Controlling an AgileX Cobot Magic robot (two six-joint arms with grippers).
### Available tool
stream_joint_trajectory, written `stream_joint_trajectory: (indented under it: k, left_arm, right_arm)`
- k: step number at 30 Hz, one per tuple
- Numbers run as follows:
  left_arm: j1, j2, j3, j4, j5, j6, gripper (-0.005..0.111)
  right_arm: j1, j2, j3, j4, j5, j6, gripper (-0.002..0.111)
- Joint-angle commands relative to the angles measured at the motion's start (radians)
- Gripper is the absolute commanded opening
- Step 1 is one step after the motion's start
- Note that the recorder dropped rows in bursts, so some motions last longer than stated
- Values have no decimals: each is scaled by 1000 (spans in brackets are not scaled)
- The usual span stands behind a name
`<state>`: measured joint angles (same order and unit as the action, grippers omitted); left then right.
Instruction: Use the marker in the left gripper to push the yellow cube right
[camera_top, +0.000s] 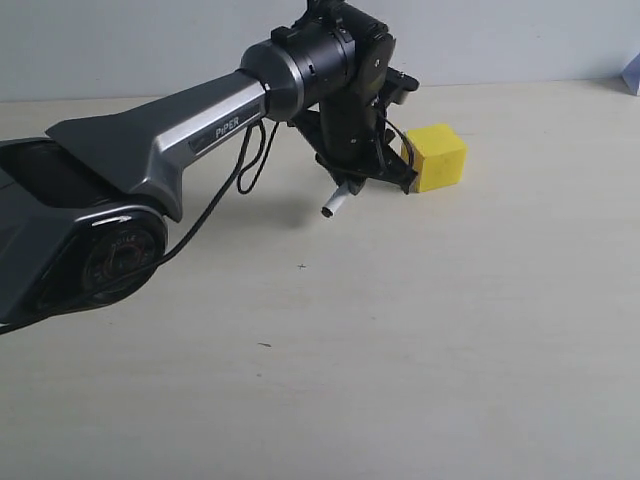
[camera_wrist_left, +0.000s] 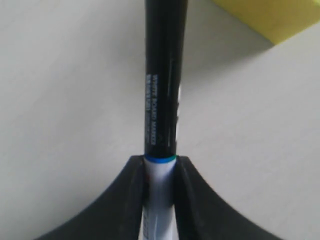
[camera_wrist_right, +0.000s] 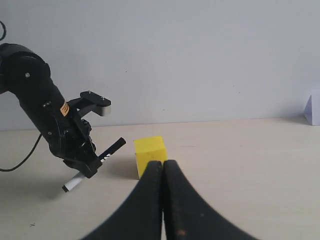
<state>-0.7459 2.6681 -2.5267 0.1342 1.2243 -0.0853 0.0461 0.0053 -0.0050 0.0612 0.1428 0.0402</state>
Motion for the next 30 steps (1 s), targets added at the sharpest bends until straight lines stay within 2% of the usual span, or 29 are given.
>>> stream_joint_trajectory:
  k: [1, 6, 7, 8, 10, 14, 16, 19, 23, 30]
  left_arm:
    - [0, -7, 2, -29, -3, 5, 0]
    - [-37, -5, 2, -19, -3, 99, 0]
    - [-48, -5, 2, -1, -3, 124, 0]
    - [-63, -5, 2, 78, -3, 130, 0]
    - [-64, -5, 2, 181, -3, 56, 0]
    - [-47, -9, 2, 186, -3, -10, 0]
    - [-33, -9, 2, 128, -3, -27, 0]
    - [-6, -4, 2, -99, -3, -22, 0]
    - [52, -4, 2, -289, -3, -51, 0]
    - [78, -4, 2, -335, -3, -76, 0]
  right_arm:
    - [1, -5, 5, 0, -8, -2, 0]
    - [1, -5, 5, 0, -8, -2, 0]
    - [1, -5, 5, 0, -8, -2, 0]
    - [1, -5, 5, 0, -8, -2, 0]
    - [1, -5, 5, 0, -8, -2, 0]
    - [1, -5, 5, 0, -8, -2, 0]
    - [1, -5, 5, 0, -8, -2, 0]
    - [1, -5, 5, 0, -8, -2, 0]
    - [1, -5, 5, 0, -8, -2, 0]
    - [1, -5, 5, 0, -8, -2, 0]
